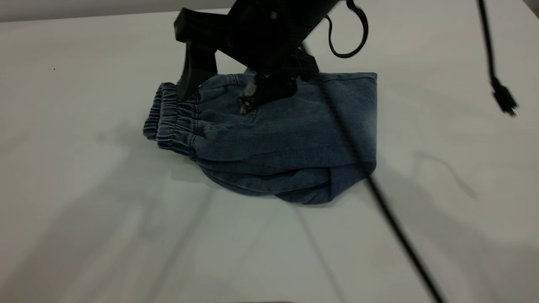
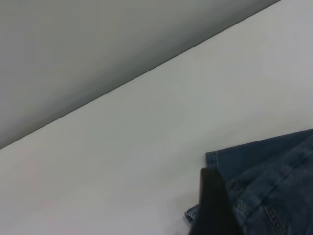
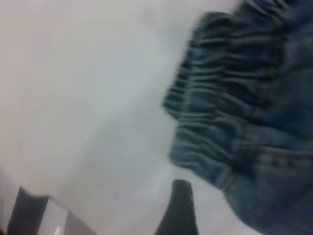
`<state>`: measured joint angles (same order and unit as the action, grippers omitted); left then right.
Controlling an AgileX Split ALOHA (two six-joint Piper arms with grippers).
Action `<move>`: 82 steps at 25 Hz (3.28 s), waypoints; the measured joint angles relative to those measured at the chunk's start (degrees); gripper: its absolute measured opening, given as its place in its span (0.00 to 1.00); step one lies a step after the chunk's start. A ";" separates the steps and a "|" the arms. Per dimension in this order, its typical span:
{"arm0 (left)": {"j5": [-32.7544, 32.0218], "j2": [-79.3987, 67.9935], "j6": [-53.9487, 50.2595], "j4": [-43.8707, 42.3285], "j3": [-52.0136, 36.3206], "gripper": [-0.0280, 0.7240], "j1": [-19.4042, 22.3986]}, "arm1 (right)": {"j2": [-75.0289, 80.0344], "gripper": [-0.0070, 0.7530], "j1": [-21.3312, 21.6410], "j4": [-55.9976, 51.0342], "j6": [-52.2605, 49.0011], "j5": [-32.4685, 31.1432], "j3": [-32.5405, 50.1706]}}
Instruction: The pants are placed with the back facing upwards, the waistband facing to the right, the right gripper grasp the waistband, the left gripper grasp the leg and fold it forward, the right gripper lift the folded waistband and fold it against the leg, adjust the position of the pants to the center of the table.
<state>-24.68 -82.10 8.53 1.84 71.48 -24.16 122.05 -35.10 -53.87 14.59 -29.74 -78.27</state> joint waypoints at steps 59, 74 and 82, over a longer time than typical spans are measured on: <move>-33.68 32.23 1.68 2.63 -0.12 0.63 0.00 | -15.18 0.64 -10.58 48.34 -20.88 -41.63 -38.34; -42.54 45.70 0.18 2.47 -14.91 0.63 0.00 | -65.25 0.59 -10.58 53.87 -19.24 -42.23 11.36; -42.54 52.89 -2.90 2.64 -35.47 0.63 0.00 | -92.04 0.58 -10.58 57.56 -23.54 -39.61 36.00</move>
<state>-67.22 -29.21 5.63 4.49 36.01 -24.16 30.01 -45.68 3.69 -8.95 -69.35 -42.27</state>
